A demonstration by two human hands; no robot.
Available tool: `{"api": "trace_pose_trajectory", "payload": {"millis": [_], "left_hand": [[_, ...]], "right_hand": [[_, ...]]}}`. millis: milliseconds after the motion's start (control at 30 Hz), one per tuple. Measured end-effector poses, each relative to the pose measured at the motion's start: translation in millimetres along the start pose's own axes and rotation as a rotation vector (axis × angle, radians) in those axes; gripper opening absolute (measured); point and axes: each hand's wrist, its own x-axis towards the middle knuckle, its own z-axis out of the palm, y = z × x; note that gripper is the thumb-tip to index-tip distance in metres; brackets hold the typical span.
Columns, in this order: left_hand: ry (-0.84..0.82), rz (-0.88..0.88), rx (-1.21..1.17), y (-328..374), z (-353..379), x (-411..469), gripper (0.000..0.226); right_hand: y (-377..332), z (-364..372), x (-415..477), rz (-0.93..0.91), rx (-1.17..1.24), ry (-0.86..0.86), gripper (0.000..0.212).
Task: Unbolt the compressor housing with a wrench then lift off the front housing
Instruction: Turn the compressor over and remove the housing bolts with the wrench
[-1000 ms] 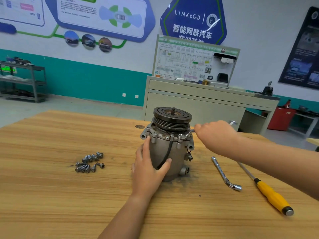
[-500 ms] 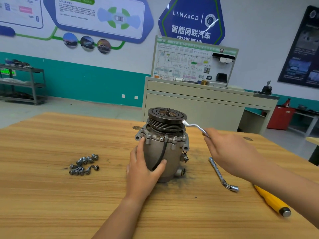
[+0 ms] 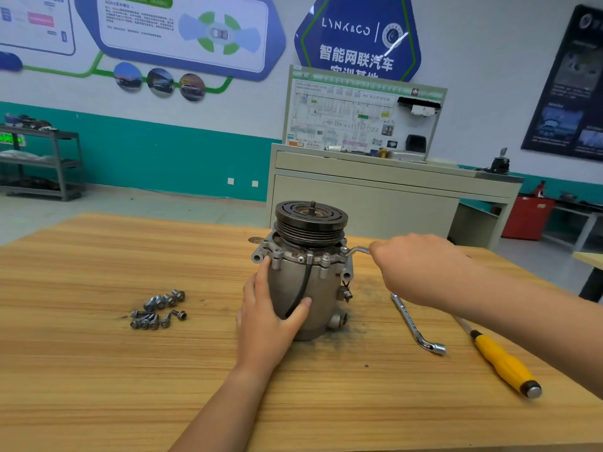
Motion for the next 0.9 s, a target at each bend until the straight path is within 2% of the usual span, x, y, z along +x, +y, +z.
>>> {"api": "trace_pose_trajectory", "payload": {"millis": [267,400,467,733,800,900], "left_hand": [[0.001,0.007,0.005,-2,0,0,0.085],[-0.007,0.018,0.014,-3,0,0,0.086],[-0.006,0.021,0.024,-3,0,0,0.085],[0.027,0.056,0.044,-6,1,1,0.084],[0.026,0.056,0.048,-4,0,0,0.085],[0.068,0.094,0.087,-1,1,1,0.090]], "right_hand": [[-1,-2,1,-0.060,-0.104,-0.057,0.020],[17,7,19,-0.091,-0.251,-0.053,0.022],[20,12,32,-0.084,-0.248,-0.020,0.021],[9,35,68,-0.017,-0.022,0.237,0.020],[15,34,61,0.070,0.100,0.310,0.017],[23,30,39,0.177,0.417,0.451,0.021]]}}
